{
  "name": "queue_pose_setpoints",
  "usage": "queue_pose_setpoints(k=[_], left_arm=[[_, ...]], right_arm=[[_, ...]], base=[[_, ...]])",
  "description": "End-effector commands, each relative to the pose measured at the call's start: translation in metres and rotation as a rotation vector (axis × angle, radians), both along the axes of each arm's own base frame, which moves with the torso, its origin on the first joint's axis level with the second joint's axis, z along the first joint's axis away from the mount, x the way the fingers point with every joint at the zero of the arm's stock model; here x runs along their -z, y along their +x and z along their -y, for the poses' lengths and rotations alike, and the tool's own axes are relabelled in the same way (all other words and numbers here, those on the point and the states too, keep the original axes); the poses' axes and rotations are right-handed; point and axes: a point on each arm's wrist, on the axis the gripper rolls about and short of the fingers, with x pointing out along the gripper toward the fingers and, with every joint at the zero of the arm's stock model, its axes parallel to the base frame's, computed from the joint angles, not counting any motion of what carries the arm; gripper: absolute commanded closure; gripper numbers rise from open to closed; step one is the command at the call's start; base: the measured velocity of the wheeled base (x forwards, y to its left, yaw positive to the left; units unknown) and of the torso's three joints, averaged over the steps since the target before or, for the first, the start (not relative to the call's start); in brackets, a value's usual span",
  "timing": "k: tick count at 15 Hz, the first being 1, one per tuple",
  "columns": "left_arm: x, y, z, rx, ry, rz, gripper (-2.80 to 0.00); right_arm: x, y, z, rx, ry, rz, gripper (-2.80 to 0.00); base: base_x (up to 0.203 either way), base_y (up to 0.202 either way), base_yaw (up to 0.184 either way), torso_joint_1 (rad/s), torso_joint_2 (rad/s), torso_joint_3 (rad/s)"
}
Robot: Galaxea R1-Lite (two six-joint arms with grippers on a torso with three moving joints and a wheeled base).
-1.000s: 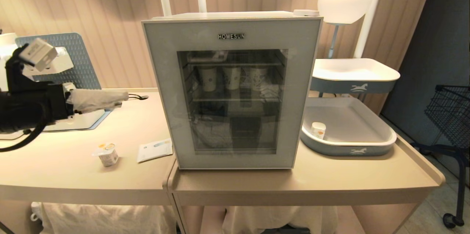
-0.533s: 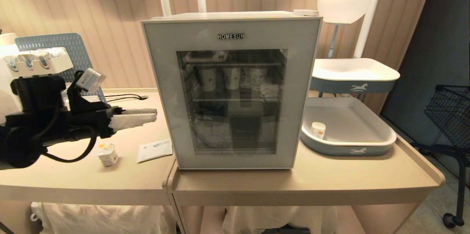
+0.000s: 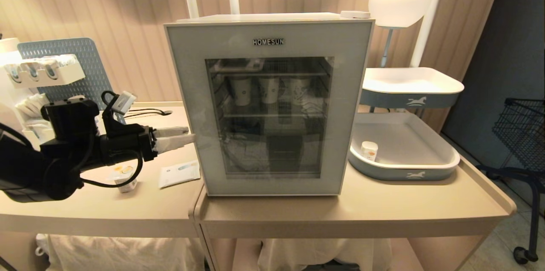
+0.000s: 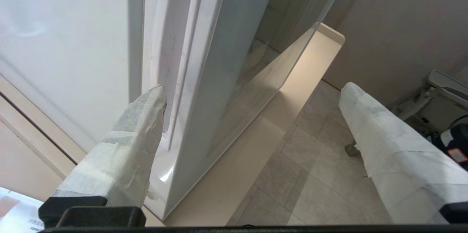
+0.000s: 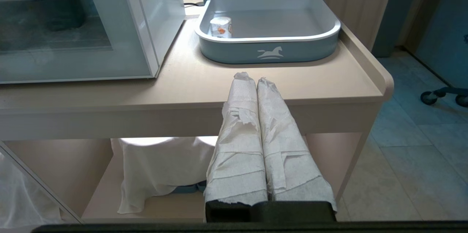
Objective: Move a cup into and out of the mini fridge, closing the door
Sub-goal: Open the freezer door
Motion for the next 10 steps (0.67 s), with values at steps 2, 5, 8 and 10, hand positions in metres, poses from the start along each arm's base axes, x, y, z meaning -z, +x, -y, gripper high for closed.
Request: queue_pose_setpoints(k=[2, 5, 8, 10], left_arm=[[0.001, 0.005, 0.001, -0.009, 0.002, 0.011, -2.80], [0.004, 0.009, 0.015, 0.030, -0.003, -0.002, -2.80], [0.002, 0.014, 0.024, 0.051, -0.031, -0.039, -2.80], [0.006, 0.018, 0.031, 0.070, -0.030, -0.038, -2.80]], right_arm=[[0.000, 0.000, 0.000, 0.001, 0.000, -0.001, 0.00], [0.000, 0.000, 0.000, 0.001, 0.000, -0.001, 0.00], [0.000, 0.000, 0.000, 0.001, 0.000, -0.001, 0.00], [0.000, 0.000, 0.000, 0.001, 0.000, -0.001, 0.00]], base=[[0.000, 0.000, 0.000, 0.000, 0.00, 0.000], [0.000, 0.000, 0.000, 0.000, 0.00, 0.000], [0.000, 0.000, 0.000, 0.000, 0.00, 0.000], [0.000, 0.000, 0.000, 0.000, 0.00, 0.000]])
